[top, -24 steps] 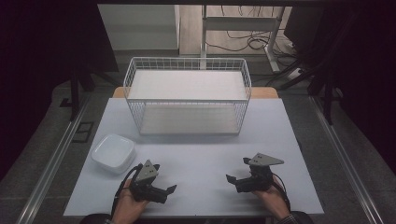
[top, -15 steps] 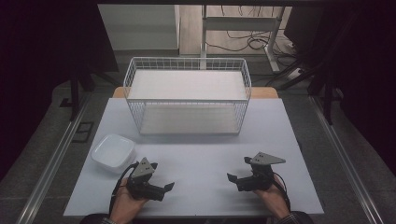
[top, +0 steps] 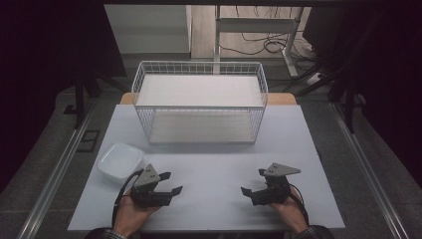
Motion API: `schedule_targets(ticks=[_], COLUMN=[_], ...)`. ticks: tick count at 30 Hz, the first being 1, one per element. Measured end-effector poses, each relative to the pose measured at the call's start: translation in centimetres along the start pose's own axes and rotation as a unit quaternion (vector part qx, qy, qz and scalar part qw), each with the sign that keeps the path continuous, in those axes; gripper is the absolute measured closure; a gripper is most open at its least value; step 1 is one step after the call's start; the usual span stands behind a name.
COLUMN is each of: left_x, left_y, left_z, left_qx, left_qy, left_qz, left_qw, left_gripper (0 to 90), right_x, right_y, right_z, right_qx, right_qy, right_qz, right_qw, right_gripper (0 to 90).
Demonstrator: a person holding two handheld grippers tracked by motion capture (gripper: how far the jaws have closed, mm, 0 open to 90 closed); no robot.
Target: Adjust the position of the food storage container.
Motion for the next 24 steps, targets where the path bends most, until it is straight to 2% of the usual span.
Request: schedule_targets(ticks=[2,4,7,11,17,20,21,24], left_x=[0.2,0.4,0.5,0.7,1.2,1.2,1.3,1.5], left_y=[0.4,0.9,1.7,2.9,4.4,5.2,6.0,7.3], left_z=[-0.2,-0.4,-0.5,-0.6,-1.3,-1.5,-1.6,-1.6], left_qx=[-0.002,-0.012,-0.028,-0.012,-0.001,0.002,0.013,0.025], left_qy=[-0.002,-0.007,-0.006,-0.009,-0.019,-0.021,-0.024,-0.023], left_qz=[-0.010,-0.028,-0.064,-0.061,-0.058,-0.057,-0.057,-0.068], left_qw=[0.9999,0.9995,0.9975,0.9980,0.9981,0.9982,0.9980,0.9971], left_gripper=[42.8,47.6,52.6,62.0,77.9,82.4,84.2,89.5], right_x=[-0.1,-0.1,-0.1,-0.1,-0.3,-0.3,-0.3,-0.3], right_y=[0.1,0.1,0.1,0.1,0.1,0.1,0.1,0.1], right_z=[0.0,0.0,0.0,0.0,0.0,0.0,0.0,-0.1], right_qx=[0.002,0.005,0.005,0.006,0.010,0.010,0.012,0.013], right_qy=[0.000,0.001,0.001,0.003,0.005,0.006,0.005,0.004], right_qz=[-0.001,-0.001,0.000,0.000,0.001,0.002,0.003,0.003], right_qw=[1.0000,1.0000,1.0000,1.0000,0.9999,0.9999,0.9999,0.9999], right_gripper=[1.8,1.9,1.9,2.1,2.2,2.2,2.2,2.3])
Point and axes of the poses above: each handheld gripper's, and its own axes: x roughly backward along the jaws, z roughly out of its underside, y roughly to its left, the point moved 3 cm from there along -x, roughly forward along the jaws, and after that the axes turned 15 degrees about -z, right-handed, at the moved point
